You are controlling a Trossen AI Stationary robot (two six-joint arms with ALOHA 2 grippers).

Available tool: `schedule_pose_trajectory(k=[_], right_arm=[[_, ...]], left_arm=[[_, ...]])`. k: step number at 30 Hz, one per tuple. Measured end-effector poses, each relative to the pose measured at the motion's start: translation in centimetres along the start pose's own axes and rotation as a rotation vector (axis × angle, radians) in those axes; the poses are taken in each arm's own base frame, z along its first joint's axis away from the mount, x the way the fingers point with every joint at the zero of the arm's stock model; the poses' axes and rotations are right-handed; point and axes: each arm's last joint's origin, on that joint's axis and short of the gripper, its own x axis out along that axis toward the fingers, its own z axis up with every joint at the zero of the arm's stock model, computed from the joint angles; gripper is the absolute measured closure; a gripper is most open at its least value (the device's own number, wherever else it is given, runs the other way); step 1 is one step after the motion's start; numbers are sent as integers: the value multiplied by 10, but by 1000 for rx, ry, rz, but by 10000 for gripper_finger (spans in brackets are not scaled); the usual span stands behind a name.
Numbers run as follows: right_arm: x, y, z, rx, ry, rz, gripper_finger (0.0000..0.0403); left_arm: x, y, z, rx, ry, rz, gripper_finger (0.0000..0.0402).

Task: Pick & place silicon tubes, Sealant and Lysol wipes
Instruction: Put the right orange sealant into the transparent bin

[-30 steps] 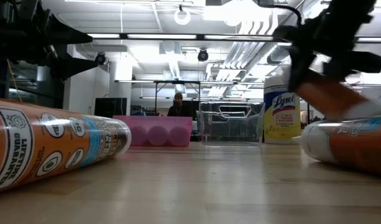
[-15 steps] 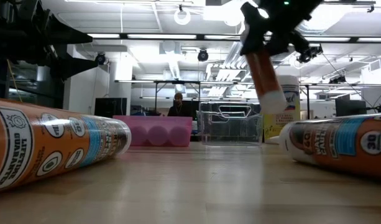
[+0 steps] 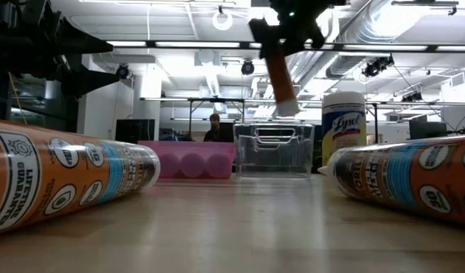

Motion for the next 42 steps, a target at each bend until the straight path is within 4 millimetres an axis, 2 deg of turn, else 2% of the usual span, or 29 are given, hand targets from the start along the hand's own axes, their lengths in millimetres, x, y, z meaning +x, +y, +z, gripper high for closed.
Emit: schedule_pose_trajectory(k=[5, 12, 20, 29, 36, 42], right_arm=[[25, 3, -1, 41, -11, 16, 200], [72, 0, -17, 26, -26, 87, 200], [117, -5, -34, 67, -85, 84, 200], [146, -6, -60, 118, -72, 46, 200], [161, -1, -79, 120, -69, 32, 200], [166, 0, -87, 121, -71, -14, 200]], left_arm=[[0, 0, 0, 0, 0, 0, 32], [0, 0, 0, 0, 0, 0, 32], [0, 0, 0, 0, 0, 0, 32], [0, 0, 0, 0, 0, 0, 32], [0, 0, 0, 0, 0, 0, 32], [0, 0, 0, 0, 0, 0, 32]])
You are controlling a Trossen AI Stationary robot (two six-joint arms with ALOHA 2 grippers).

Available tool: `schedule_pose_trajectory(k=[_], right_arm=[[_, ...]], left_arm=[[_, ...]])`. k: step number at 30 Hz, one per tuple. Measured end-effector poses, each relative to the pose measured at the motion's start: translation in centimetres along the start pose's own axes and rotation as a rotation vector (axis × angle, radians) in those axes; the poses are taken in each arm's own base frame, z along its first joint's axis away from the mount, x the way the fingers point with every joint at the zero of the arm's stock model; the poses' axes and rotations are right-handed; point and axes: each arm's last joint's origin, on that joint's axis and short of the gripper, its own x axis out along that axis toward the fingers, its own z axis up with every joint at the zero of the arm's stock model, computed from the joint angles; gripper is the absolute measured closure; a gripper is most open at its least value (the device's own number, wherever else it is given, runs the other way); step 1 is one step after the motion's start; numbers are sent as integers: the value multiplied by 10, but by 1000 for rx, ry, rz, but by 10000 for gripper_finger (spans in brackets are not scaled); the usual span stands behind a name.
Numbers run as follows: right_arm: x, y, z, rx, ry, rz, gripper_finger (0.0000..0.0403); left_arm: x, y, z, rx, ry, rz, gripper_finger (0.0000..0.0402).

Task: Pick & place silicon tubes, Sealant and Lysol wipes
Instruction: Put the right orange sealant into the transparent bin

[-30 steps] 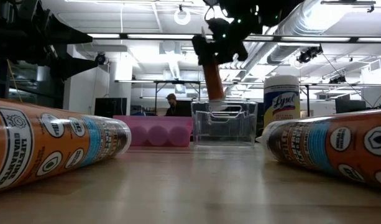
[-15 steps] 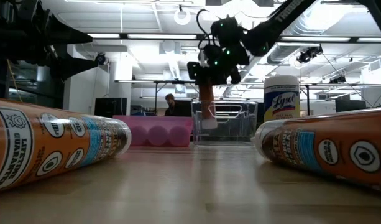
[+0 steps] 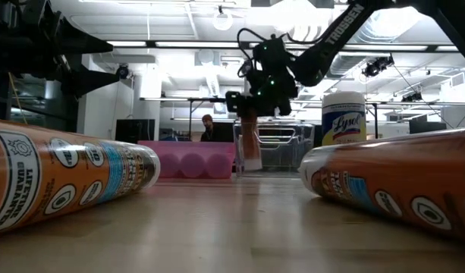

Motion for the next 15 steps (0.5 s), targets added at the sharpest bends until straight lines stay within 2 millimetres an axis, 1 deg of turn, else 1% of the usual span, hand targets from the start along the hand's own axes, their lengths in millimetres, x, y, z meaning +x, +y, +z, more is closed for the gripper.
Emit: schedule_pose_trajectory(k=[5, 15], right_arm=[[3, 2, -8, 8, 7, -4, 200], [3, 2, -10, -2, 10, -39, 200]], left_arm=[[0, 0, 0, 0, 0, 0, 32], [0, 0, 0, 0, 0, 0, 32]])
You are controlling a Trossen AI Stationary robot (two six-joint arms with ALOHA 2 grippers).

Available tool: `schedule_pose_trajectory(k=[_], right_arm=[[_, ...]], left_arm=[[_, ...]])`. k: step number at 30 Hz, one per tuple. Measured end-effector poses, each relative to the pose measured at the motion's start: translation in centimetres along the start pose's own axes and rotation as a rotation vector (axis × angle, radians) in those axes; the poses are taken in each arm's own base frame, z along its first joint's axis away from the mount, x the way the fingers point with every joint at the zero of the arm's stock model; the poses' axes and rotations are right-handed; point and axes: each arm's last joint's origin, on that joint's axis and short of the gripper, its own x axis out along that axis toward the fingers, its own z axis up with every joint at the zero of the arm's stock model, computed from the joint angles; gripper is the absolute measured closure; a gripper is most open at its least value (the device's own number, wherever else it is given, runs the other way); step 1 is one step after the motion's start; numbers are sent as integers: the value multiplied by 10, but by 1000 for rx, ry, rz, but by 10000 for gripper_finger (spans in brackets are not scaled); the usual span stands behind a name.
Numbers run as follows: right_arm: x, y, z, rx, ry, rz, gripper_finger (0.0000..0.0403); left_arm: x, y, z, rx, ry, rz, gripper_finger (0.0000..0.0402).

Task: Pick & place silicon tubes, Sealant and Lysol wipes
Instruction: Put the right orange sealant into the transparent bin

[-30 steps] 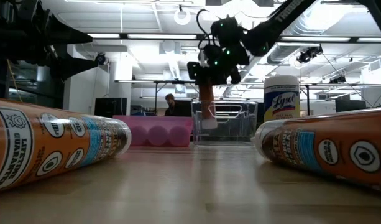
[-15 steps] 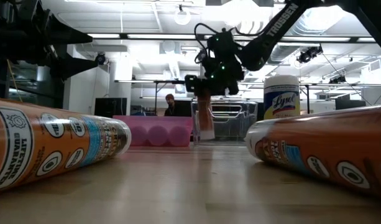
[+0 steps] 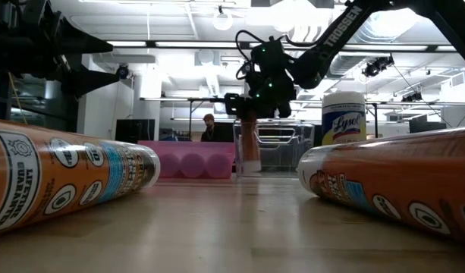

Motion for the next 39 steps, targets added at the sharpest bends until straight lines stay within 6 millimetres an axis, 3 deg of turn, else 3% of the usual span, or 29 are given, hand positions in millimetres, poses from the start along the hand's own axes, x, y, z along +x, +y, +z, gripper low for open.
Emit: schedule_pose_trajectory(k=[3, 7, 10, 27, 39], right_arm=[[0, 0, 0, -4, 1, -5, 192], [0, -1, -4, -20, 16, -35, 122], [0, -1, -5, -25, 21, -41, 98], [-7, 7, -8, -97, 34, -31, 90], [-13, 5, -10, -148, 86, -125, 89]], left_arm=[[0, 0, 0, 0, 0, 0, 32], [0, 0, 0, 0, 0, 0, 32], [0, 0, 0, 0, 0, 0, 32], [0, 0, 0, 0, 0, 0, 32], [0, 0, 0, 0, 0, 0, 32]])
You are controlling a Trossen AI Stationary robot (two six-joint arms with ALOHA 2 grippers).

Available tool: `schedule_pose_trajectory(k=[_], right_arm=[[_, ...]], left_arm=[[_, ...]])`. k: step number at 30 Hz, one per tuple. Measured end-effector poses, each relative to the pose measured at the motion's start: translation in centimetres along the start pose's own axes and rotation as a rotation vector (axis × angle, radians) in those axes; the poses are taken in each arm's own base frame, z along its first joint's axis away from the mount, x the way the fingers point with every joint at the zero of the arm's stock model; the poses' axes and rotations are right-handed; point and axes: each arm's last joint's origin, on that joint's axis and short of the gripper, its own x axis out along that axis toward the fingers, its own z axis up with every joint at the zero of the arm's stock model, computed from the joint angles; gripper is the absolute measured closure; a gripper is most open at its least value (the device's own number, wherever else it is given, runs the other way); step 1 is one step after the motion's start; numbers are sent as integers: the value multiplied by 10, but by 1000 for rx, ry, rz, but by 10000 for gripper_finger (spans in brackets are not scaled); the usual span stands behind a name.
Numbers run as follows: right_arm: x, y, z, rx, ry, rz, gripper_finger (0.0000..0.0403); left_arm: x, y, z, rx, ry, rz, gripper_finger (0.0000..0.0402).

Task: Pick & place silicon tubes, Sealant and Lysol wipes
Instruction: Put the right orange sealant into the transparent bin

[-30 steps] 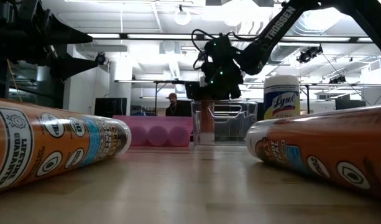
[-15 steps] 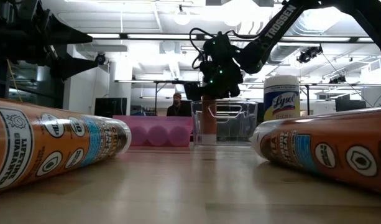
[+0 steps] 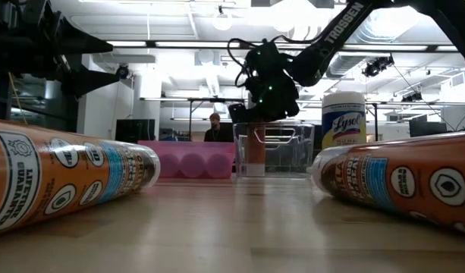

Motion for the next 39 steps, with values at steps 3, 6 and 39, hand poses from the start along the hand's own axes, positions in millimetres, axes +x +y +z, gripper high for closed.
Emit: schedule_pose_trajectory(k=[3, 6, 39], right_arm=[[-5, 1, 3, -9, 8, 11, 89], [-10, 1, 7, -7, 7, 18, 89], [-107, 29, -1, -87, 165, 78, 89]], left_arm=[[0, 0, 0, 0, 0, 0, 32], [0, 0, 0, 0, 0, 0, 32], [0, 0, 0, 0, 0, -1, 32]])
